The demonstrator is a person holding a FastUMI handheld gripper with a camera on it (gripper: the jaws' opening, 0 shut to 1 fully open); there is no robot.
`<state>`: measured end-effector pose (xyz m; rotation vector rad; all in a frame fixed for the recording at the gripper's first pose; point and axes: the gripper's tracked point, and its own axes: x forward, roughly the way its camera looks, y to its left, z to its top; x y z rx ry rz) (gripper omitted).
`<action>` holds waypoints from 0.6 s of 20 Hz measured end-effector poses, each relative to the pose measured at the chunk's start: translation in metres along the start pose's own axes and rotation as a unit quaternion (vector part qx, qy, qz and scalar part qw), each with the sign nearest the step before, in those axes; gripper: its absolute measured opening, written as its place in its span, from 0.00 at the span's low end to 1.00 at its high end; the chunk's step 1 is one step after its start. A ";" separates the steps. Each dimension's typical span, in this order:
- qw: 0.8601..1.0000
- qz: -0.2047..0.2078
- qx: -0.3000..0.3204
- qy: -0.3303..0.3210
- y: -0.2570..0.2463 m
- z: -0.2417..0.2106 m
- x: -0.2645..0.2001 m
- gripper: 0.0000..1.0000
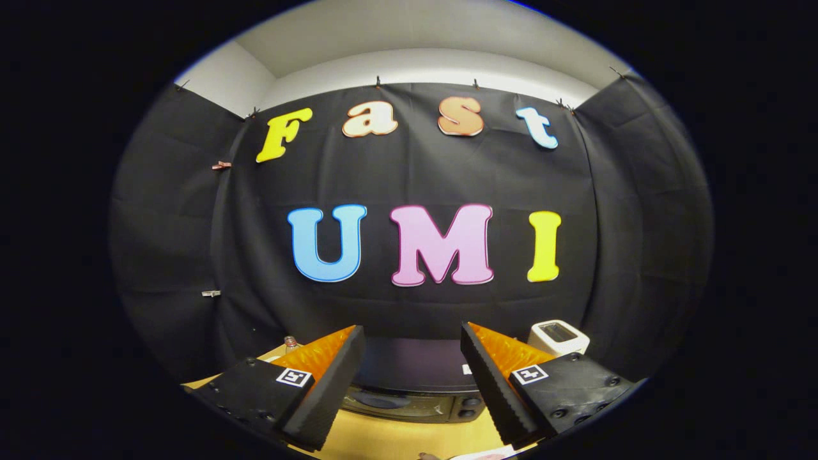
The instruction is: Open the toaster oven, put the food inside, and close the toaster oven door.
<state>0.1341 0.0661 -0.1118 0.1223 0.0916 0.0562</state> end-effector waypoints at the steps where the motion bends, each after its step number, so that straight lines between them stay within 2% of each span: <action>1: 1.000 -0.002 0.004 0.014 0.007 -0.017 0.012 0.97; 6: 0.996 -0.013 -0.036 0.084 0.025 -0.098 0.065 0.98; 12: 0.984 -0.031 -0.022 0.176 0.031 -0.186 0.090 0.98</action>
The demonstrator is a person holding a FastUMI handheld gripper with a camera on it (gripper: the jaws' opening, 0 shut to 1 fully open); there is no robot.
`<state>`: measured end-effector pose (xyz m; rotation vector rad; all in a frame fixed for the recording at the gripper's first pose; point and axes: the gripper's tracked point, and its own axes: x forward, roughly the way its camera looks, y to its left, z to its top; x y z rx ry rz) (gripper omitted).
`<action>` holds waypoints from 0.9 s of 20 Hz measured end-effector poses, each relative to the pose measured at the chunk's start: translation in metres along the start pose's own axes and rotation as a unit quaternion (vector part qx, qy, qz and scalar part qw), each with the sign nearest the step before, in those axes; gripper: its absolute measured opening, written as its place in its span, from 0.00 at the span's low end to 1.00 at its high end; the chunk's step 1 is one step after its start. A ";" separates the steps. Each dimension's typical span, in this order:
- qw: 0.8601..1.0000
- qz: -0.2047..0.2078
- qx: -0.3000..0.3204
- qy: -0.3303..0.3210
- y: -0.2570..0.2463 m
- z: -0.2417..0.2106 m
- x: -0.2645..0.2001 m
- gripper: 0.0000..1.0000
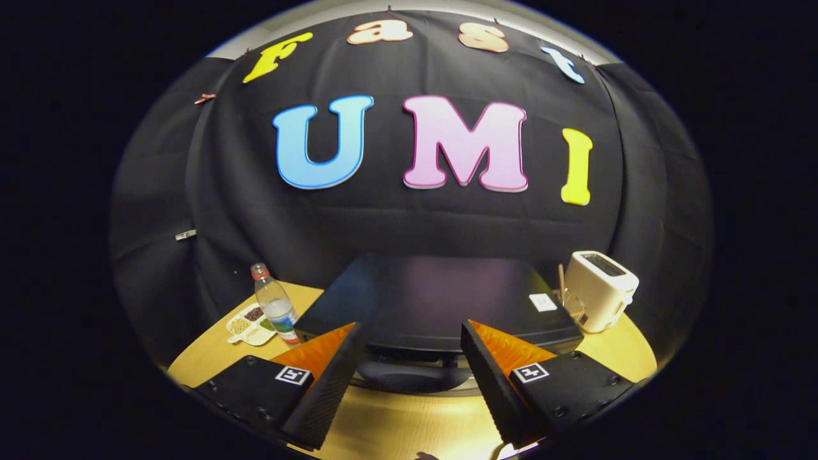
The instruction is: Open the toaster oven, put the food inside, and close the toaster oven door.
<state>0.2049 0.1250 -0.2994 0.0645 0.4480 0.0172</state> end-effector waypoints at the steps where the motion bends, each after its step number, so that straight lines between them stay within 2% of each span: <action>1: 1.000 -0.007 -0.001 0.010 -0.002 -0.008 0.006 0.99; 4: 0.999 -0.028 -0.012 0.020 -0.006 -0.021 0.012 0.99; 9: 0.999 -0.032 -0.003 0.038 -0.005 -0.027 0.006 0.98; 14: 0.997 -0.011 -0.017 0.074 0.000 -0.059 -0.032 0.98; 18: 0.990 -0.005 -0.043 0.137 0.002 -0.106 -0.062 0.98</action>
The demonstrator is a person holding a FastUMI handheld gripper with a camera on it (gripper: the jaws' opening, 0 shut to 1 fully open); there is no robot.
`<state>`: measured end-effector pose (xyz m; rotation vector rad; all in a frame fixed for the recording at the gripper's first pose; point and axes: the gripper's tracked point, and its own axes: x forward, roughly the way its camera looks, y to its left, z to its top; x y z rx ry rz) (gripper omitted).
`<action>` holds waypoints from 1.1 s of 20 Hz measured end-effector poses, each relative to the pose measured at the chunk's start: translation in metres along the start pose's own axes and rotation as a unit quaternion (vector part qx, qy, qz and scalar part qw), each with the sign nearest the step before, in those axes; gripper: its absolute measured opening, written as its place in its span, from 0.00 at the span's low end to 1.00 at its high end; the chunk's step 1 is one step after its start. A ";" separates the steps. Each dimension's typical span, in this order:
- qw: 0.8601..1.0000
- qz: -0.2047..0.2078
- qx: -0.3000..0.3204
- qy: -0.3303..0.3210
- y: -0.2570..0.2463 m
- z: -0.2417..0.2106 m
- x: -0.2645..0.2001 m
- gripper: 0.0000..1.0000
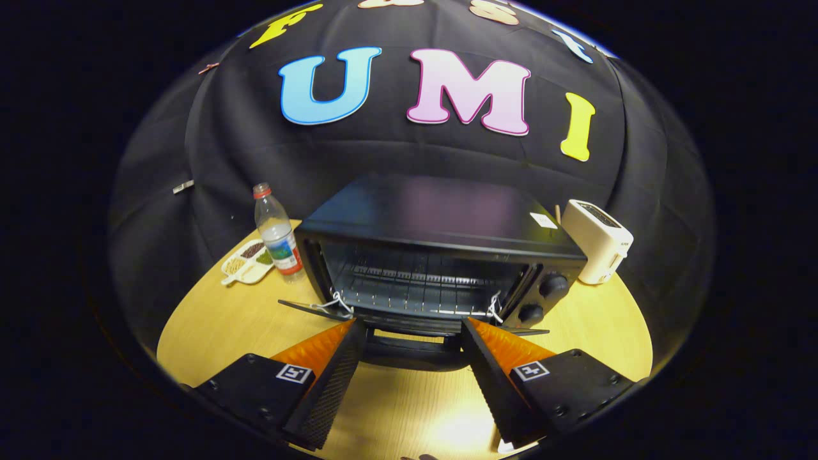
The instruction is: Open the toaster oven, put the food inside, and close the toaster oven door.
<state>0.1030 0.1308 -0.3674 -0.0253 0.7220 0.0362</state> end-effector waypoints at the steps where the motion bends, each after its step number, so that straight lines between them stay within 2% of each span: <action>1: 1.000 0.003 -0.008 0.013 0.002 -0.013 -0.008 0.99; 8: 0.989 0.029 0.041 0.136 0.005 -0.092 -0.010 1.00; 16: 0.991 0.054 0.031 0.120 -0.012 -0.083 -0.039 1.00; 19: 0.992 0.056 0.060 0.098 -0.051 -0.068 -0.058 1.00; 22: 0.992 0.043 0.090 0.082 -0.118 -0.062 -0.076 0.99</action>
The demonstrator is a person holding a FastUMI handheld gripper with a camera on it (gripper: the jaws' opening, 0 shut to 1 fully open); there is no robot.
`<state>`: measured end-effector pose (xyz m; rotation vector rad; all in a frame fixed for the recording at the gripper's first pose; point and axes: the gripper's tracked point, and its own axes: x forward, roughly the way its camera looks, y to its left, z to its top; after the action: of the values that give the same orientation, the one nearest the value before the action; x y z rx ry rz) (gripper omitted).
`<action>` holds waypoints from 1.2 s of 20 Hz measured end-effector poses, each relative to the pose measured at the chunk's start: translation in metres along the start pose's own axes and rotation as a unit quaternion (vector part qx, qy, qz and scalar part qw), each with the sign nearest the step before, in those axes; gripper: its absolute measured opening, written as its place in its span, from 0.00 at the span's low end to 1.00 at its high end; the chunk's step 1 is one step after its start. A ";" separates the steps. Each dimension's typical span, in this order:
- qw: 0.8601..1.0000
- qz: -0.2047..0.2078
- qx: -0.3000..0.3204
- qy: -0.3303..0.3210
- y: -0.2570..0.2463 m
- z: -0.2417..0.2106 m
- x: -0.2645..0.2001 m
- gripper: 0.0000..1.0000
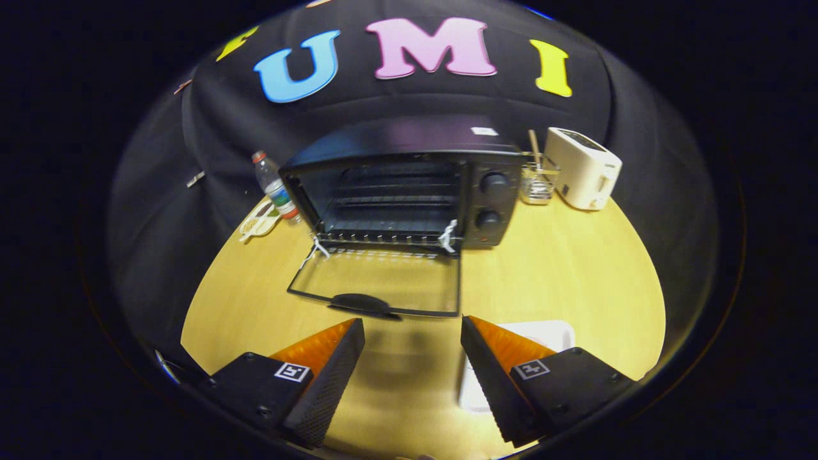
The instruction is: Open the toaster oven, put the food inside, and close the toaster oven door.
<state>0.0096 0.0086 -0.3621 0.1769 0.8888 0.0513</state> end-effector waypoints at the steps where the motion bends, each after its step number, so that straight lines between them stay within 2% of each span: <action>1: 1.000 -0.011 0.004 -0.002 -0.026 0.001 -0.007 0.99; 5: 0.997 -0.068 -0.017 0.021 -0.125 -0.016 -0.021 0.99; 8: 0.993 -0.094 -0.035 0.068 -0.170 -0.046 -0.010 0.98; 10: 0.991 -0.086 -0.030 0.100 -0.178 -0.066 0.003 0.91; 14: 0.986 -0.089 -0.030 0.138 -0.196 -0.090 0.020 0.92; 16: 0.986 -0.083 -0.013 0.145 -0.196 -0.093 0.026 0.78; 21: 0.983 -0.072 -0.027 0.169 -0.192 -0.105 0.037 0.78; 23: 0.980 -0.073 -0.033 0.181 -0.191 -0.111 0.040 0.64; 24: 0.978 -0.072 -0.036 0.190 -0.190 -0.114 0.041 0.64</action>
<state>-0.0581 -0.1587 -0.4970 0.0334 1.2775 -0.0199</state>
